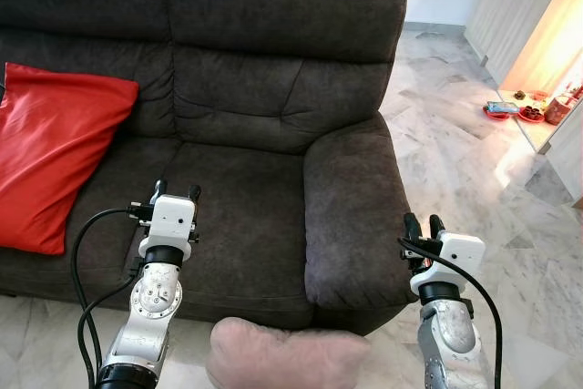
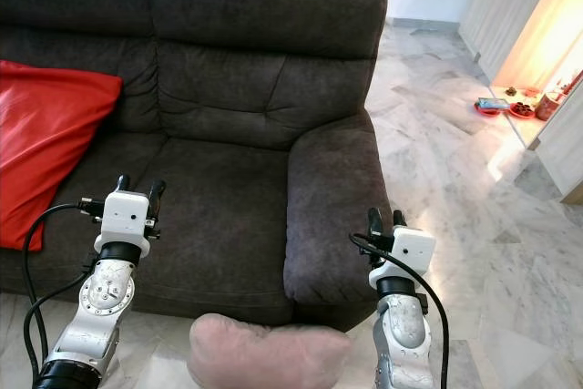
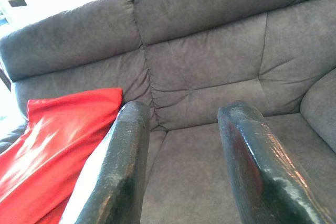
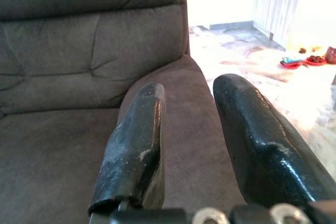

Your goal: Move the pillow to the sofa from floor

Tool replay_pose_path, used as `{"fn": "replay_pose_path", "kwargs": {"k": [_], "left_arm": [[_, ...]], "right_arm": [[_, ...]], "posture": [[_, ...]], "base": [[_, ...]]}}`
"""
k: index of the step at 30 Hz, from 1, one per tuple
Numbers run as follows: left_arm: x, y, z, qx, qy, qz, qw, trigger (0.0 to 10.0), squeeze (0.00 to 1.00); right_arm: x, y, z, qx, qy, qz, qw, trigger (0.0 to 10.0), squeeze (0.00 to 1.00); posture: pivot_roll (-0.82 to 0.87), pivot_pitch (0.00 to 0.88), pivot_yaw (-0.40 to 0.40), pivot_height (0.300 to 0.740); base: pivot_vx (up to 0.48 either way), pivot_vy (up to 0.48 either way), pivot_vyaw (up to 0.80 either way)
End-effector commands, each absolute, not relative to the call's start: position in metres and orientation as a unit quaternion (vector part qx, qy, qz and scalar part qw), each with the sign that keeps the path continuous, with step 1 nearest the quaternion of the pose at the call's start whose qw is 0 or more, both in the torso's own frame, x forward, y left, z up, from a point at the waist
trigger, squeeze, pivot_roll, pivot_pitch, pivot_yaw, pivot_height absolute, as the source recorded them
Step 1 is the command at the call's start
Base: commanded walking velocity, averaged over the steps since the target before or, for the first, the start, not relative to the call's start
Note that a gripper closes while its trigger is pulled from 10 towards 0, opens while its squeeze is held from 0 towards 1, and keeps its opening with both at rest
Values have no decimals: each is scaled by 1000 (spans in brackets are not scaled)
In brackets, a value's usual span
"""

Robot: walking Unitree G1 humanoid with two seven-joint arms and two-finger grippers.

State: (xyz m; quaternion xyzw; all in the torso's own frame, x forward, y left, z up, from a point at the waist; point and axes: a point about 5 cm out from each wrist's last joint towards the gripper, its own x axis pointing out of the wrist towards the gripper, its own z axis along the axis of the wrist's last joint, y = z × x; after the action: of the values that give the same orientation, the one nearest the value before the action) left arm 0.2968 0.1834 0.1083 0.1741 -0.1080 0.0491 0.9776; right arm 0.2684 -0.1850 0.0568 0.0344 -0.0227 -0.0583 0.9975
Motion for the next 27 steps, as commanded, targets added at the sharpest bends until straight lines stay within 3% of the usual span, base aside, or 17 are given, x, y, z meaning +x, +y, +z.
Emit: {"fn": "replay_pose_path", "kwargs": {"k": [1, 27], "left_arm": [[298, 184, 113, 170, -112, 51, 978, 10000, 0], [297, 181, 115, 165, -109, 40, 979, 10000, 0]], "right_arm": [[268, -188, 60, 30, -25, -62, 997, 10000, 0], [269, -189, 67, 34, -15, -55, 998, 10000, 0]], "posture": [[7, 0, -53, 740], [6, 0, -63, 740]], "base": [[0, 0, 0], [0, 0, 0]]}}
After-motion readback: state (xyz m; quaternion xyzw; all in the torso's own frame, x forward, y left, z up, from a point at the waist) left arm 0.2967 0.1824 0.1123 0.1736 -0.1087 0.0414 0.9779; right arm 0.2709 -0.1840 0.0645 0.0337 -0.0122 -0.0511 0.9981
